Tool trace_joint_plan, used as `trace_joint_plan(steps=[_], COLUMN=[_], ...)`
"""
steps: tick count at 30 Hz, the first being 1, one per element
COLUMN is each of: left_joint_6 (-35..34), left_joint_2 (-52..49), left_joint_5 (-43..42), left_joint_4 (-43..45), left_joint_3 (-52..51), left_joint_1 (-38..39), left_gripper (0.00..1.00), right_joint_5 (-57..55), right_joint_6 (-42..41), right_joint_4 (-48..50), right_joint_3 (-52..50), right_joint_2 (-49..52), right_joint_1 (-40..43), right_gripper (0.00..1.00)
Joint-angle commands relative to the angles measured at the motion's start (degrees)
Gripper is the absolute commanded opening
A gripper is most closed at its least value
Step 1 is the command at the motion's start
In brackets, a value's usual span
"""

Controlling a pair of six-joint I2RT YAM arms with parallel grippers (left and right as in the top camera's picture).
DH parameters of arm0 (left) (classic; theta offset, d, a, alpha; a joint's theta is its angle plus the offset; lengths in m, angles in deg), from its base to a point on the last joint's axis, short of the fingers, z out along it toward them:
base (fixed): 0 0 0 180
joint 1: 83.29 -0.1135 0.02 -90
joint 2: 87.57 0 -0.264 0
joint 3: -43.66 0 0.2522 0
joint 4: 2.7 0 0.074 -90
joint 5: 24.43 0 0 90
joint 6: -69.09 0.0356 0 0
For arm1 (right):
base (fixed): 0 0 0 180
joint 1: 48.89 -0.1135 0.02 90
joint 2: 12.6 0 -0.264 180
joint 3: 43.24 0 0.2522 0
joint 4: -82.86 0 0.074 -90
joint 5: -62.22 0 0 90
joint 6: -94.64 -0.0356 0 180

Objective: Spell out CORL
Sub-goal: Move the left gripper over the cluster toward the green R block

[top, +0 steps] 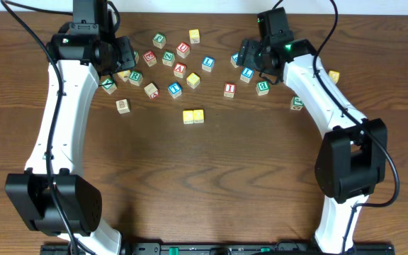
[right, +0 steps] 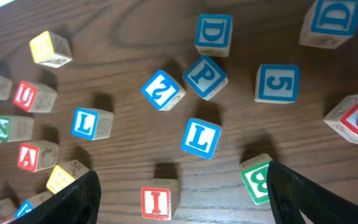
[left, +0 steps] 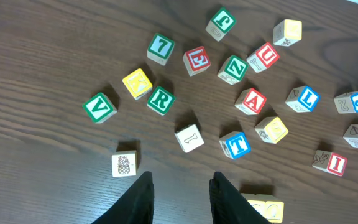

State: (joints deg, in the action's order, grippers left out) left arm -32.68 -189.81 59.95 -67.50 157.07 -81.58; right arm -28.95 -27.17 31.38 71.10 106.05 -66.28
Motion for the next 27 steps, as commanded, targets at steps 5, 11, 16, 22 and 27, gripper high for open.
trace_joint_plan(steps=[5, 11, 16, 22, 27], left_joint_6=[1.0, 1.0, 1.0, 1.0, 1.0], left_joint_2=[-0.5, -0.5, -0.5, -0.5, -0.5], left_joint_5=[0.3, 0.3, 0.3, 0.3, 0.3], left_joint_4=[-0.3, -0.3, -0.5, -1.0, -0.7], left_joint_3=[-1.0, -1.0, -1.0, -1.0, -1.0], left_joint_1=[0.1, 0.1, 0.1, 0.1, 0.1], left_gripper=[0.3, 0.3, 0.3, 0.3, 0.3], right_joint_5=[-3.9, -3.9, -4.8, -5.0, -5.0], right_joint_6=[-4.5, -5.5, -7.4, -7.4, -7.4], right_joint_4=[0.3, 0.7, 0.7, 0.9, 0.9], right_joint_3=[0.7, 0.7, 0.7, 0.7, 0.7], right_joint_2=[1.3, 2.8, 3.3, 3.3, 3.3], right_joint_1=[-1.1, -1.1, -1.1, -1.1, -1.1], right_gripper=[0.8, 0.78, 0.77, 0.77, 0.79])
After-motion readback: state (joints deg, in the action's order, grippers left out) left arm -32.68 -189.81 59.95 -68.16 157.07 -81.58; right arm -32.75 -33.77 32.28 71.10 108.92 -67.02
